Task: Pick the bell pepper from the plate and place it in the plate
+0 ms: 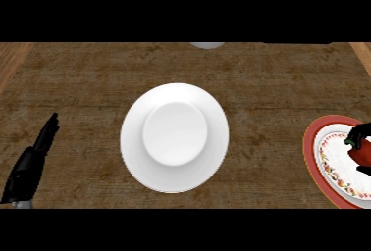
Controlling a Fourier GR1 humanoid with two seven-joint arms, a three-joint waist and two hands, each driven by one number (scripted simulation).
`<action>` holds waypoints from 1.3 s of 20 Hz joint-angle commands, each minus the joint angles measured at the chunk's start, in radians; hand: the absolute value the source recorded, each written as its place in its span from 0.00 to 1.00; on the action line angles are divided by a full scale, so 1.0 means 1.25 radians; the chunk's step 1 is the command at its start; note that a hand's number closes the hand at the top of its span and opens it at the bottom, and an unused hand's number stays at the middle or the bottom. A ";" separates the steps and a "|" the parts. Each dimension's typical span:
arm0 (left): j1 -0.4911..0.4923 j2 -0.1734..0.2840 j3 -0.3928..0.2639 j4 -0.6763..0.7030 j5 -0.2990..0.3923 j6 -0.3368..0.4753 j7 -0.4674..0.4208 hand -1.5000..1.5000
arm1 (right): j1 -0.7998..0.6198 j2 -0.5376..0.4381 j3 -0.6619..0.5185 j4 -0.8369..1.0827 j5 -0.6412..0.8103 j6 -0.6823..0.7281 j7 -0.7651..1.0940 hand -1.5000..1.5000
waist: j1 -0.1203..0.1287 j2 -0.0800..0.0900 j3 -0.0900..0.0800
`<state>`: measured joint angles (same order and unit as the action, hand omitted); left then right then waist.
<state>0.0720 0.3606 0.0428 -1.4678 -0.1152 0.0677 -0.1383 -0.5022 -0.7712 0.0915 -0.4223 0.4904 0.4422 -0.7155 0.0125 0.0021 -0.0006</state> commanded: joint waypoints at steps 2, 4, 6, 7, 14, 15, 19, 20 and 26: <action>-0.012 0.004 0.024 0.008 -0.001 -0.021 0.002 0.50 | 0.013 0.069 -0.004 -0.023 0.034 -0.118 0.053 1.00 | -0.005 -0.001 0.001; 0.021 -0.028 -0.001 0.002 -0.018 0.016 -0.016 0.50 | -0.025 0.106 0.010 -0.101 0.052 -0.209 0.221 1.00 | -0.013 -0.009 -0.002; -0.014 -0.013 -0.005 -0.009 -0.017 -0.001 0.025 0.50 | -0.068 0.118 0.039 -0.117 0.109 -0.280 0.337 1.00 | -0.008 -0.010 -0.002; 0.007 -0.027 -0.002 0.011 -0.027 0.020 -0.008 0.50 | -0.071 0.130 0.032 -0.123 0.116 -0.320 0.372 1.00 | -0.006 -0.007 -0.002; 0.036 -0.002 0.035 -0.022 0.002 -0.007 0.004 0.50 | -0.020 0.176 0.017 -0.371 0.126 -0.448 0.526 1.00 | -0.026 -0.012 -0.001; 0.014 0.006 0.042 -0.007 0.004 -0.012 0.005 0.50 | -0.022 0.131 -0.007 -0.411 0.105 -0.429 0.509 1.00 | -0.035 -0.013 -0.002; 0.029 -0.014 0.023 -0.029 -0.028 0.018 0.014 0.50 | 0.035 0.129 -0.014 -0.597 0.109 -0.491 0.532 1.00 | -0.042 -0.017 -0.001; 0.062 -0.007 0.029 -0.032 -0.015 -0.001 0.006 0.50 | 0.056 0.124 -0.016 -0.656 0.092 -0.472 0.527 1.00 | -0.039 -0.017 -0.001; 0.062 -0.025 0.021 -0.034 -0.029 0.013 -0.006 0.50 | 0.103 0.158 0.009 -0.966 0.005 -0.381 0.569 1.00 | -0.040 -0.014 -0.001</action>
<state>0.1414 0.3475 0.0804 -1.5106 -0.1355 0.0706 -0.1386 -0.4182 -0.5920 0.0856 -1.4012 0.5487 -0.0907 -0.0542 -0.0356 -0.0177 -0.0020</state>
